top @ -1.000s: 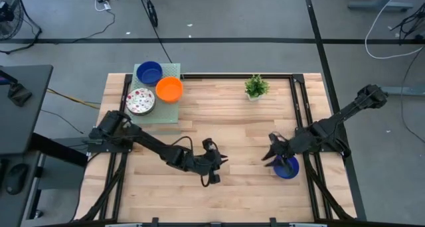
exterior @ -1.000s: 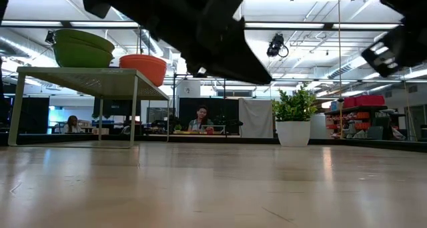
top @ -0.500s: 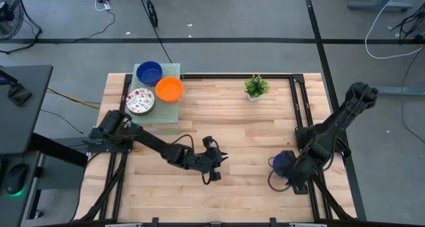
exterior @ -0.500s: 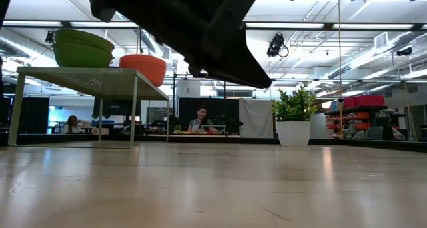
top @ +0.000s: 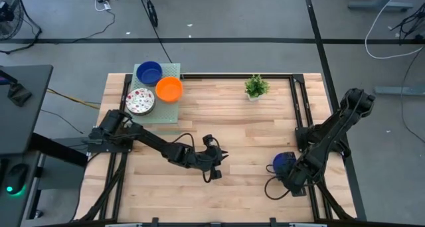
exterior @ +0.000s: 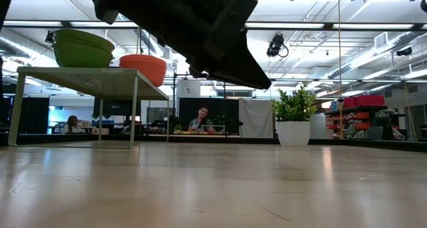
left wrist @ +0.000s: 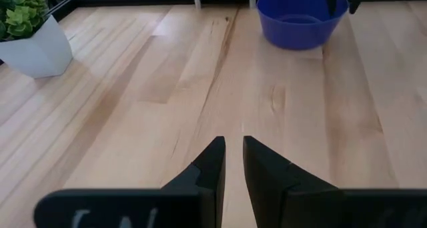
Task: Pick & Place Mini bowls
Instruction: Stack the blue bowl on the blue bowls on the shelf
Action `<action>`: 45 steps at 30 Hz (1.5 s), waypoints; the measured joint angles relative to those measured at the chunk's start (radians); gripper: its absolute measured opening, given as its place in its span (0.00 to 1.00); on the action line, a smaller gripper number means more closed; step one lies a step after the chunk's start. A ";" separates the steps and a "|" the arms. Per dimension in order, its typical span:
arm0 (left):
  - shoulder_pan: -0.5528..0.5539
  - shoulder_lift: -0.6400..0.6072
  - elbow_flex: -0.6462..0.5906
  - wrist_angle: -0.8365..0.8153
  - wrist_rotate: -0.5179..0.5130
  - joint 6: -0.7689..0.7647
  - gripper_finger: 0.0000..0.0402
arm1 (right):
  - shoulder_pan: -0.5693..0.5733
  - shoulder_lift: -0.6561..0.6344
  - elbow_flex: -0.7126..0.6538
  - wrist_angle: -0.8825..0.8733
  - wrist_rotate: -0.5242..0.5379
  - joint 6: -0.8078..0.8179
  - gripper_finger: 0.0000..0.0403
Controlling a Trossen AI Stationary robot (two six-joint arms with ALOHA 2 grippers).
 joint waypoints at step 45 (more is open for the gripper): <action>0.110 -0.002 0.000 0.164 0.776 0.118 0.05 | -0.565 0.001 -0.002 0.657 -0.204 -1.240 0.04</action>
